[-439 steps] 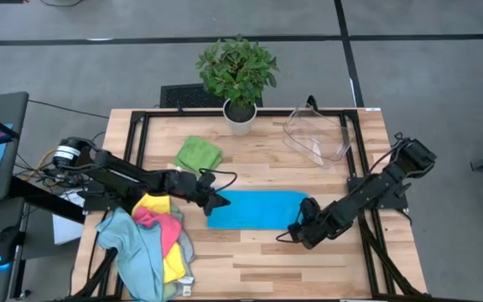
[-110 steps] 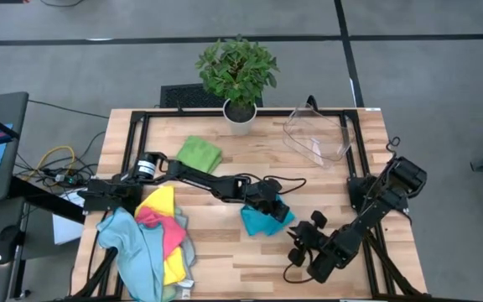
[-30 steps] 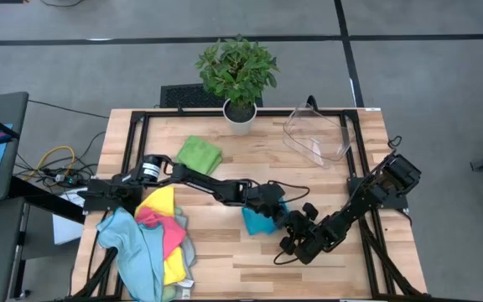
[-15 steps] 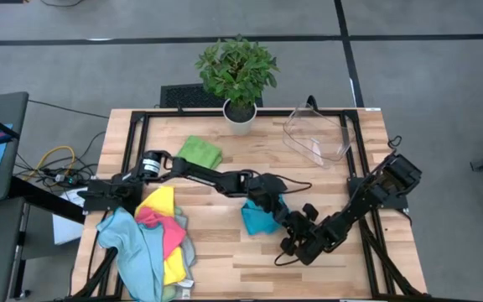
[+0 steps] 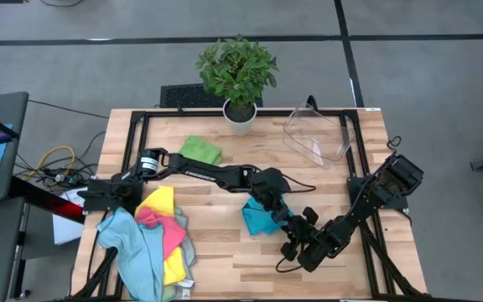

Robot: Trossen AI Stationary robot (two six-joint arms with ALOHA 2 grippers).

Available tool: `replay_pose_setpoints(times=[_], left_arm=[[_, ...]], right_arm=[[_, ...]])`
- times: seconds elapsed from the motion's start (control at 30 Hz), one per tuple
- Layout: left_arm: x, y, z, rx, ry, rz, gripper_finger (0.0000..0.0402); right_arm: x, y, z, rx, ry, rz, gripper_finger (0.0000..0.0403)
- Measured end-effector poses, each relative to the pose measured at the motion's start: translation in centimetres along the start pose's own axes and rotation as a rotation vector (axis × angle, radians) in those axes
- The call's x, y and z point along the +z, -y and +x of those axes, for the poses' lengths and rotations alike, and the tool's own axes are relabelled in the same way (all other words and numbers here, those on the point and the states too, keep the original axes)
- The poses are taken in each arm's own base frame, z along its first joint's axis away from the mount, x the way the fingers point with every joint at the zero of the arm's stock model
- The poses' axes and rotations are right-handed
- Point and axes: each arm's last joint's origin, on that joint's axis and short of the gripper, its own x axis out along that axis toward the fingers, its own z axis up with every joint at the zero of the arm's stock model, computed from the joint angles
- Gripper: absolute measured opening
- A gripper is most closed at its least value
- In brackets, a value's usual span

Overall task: Fold microfiber towels
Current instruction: Fold the blue microfiber towel

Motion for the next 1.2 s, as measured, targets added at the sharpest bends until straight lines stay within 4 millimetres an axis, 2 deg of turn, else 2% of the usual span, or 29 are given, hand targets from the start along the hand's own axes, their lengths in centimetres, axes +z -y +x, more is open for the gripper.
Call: replay_pose_setpoints(times=[0.1,0.23,0.6,0.83,1.2], left_arm=[[-0.2,0.0,0.4,0.025,0.025,0.003,0.0203],[-0.2,0.0,0.5,0.055,0.052,0.098,0.0209],[-0.4,-0.4,0.5,0.125,0.065,0.085,0.0270],[-0.3,-0.6,0.4,0.127,0.066,0.028,0.0294],[0.1,-1.6,0.0,0.153,0.065,-0.108,0.0297]], right_arm=[[0.3,0.0,0.3,-0.003,0.003,0.002,0.0030],[0.5,0.0,0.4,-0.008,0.011,0.017,0.0029],[-0.8,-0.6,-0.9,0.038,0.006,0.056,0.0027],[-1.0,-0.7,-1.1,0.050,0.005,0.076,0.0024],[-1.0,-0.8,-1.1,0.061,0.010,0.087,0.0027]])
